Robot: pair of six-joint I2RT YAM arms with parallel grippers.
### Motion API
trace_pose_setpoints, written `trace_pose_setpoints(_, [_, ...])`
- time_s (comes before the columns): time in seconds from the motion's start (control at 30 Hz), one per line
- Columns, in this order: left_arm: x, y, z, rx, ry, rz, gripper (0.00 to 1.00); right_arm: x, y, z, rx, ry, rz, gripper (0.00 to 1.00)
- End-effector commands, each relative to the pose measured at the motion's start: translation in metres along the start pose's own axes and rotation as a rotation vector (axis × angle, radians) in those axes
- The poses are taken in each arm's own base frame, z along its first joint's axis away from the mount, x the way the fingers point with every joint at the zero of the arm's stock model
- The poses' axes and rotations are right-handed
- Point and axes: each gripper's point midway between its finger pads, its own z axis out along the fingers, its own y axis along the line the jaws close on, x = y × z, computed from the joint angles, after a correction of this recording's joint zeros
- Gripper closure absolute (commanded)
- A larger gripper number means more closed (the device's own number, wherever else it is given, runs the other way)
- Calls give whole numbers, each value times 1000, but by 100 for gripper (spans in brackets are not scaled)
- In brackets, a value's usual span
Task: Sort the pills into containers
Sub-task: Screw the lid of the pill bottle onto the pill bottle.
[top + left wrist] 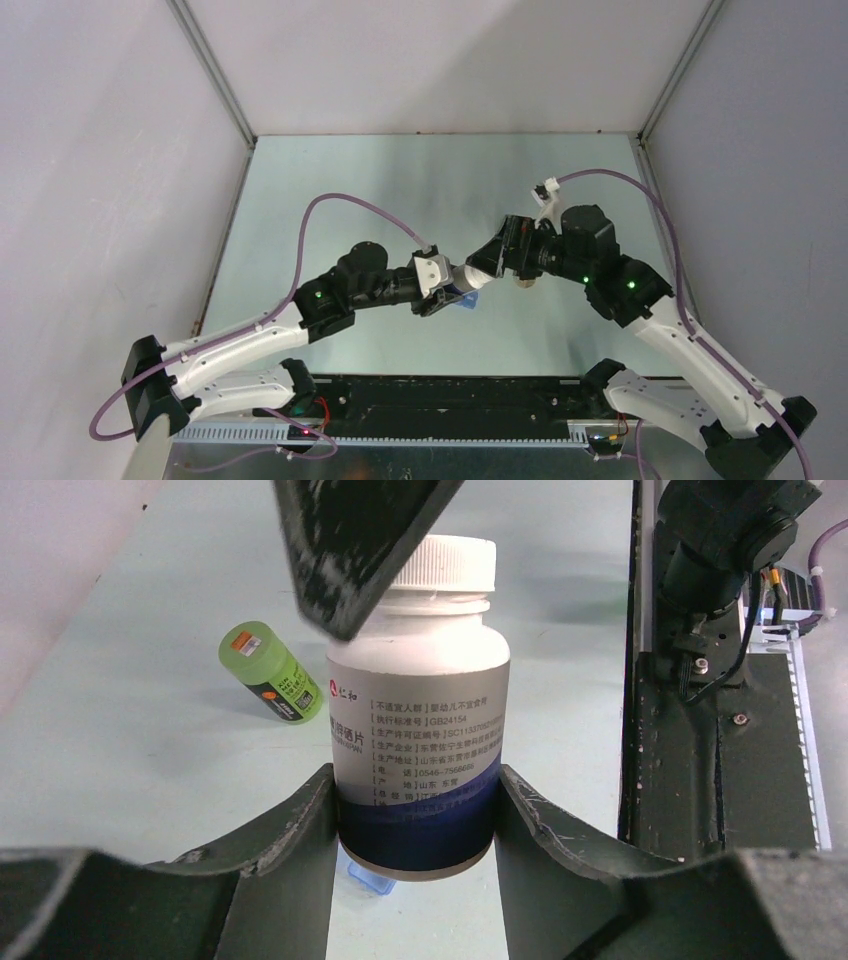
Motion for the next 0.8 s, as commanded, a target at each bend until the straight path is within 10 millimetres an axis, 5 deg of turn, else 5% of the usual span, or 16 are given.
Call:
trace_pose_setpoints(0.0, [-29,2,-3,-2,-92,24,100,-23,16,-26,-82,-119,-182,1])
trace_pose_setpoints(0.23, [-33,0,-3,13,-106,25,100,-14,27,-51,-197,-99,-389,0])
trace_pose_setpoints(0.5, [-37,-10,-3,68,-119,27,100,21,29,-46,-339,70,-563,5])
trace_pose_setpoints(0.77, [-31,-21,1,140,-101,27,100,20,28,-31,-345,96,-541,45])
